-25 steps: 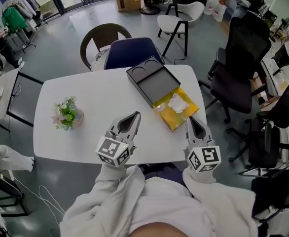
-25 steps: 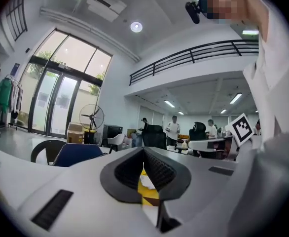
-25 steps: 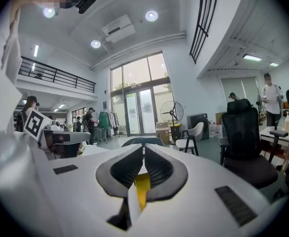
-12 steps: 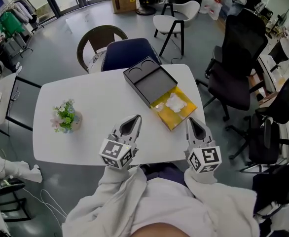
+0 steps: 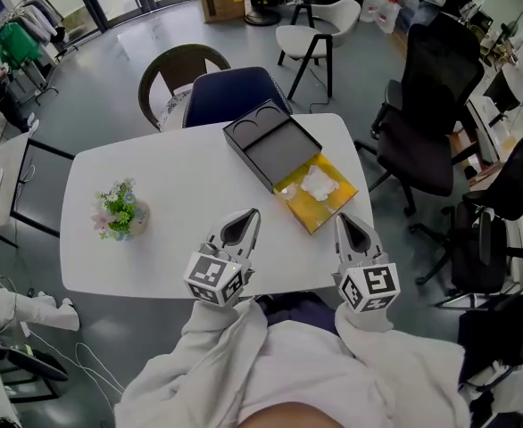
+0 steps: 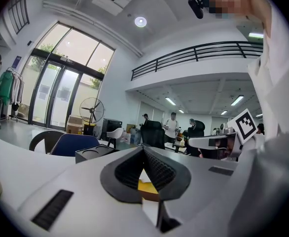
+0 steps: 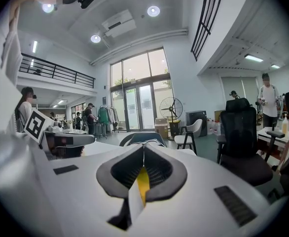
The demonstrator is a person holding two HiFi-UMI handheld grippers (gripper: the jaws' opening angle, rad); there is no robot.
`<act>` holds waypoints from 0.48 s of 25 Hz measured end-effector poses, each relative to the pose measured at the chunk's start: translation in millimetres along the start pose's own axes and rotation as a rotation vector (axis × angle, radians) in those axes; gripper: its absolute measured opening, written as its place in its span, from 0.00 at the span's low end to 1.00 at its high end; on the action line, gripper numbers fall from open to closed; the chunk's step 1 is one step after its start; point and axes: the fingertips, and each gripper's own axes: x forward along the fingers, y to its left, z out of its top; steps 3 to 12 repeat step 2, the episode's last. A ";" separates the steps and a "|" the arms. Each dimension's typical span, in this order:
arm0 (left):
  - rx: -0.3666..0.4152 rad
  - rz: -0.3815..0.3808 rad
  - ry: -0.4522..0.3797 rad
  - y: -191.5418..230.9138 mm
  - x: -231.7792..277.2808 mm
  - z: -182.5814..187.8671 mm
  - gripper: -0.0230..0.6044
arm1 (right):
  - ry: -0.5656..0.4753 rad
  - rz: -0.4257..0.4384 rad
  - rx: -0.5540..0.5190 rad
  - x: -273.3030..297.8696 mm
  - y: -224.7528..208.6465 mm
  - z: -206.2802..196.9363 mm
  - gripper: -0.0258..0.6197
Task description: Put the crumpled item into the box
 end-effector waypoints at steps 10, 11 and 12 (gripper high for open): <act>-0.003 0.003 0.001 1.9 -0.7 -1.2 0.06 | 0.006 0.001 0.000 0.9 1.0 -2.0 0.09; -0.003 0.003 0.001 1.9 -0.7 -1.2 0.06 | 0.006 0.001 0.000 0.9 1.0 -2.0 0.09; -0.003 0.003 0.001 1.9 -0.7 -1.2 0.06 | 0.006 0.001 0.000 0.9 1.0 -2.0 0.09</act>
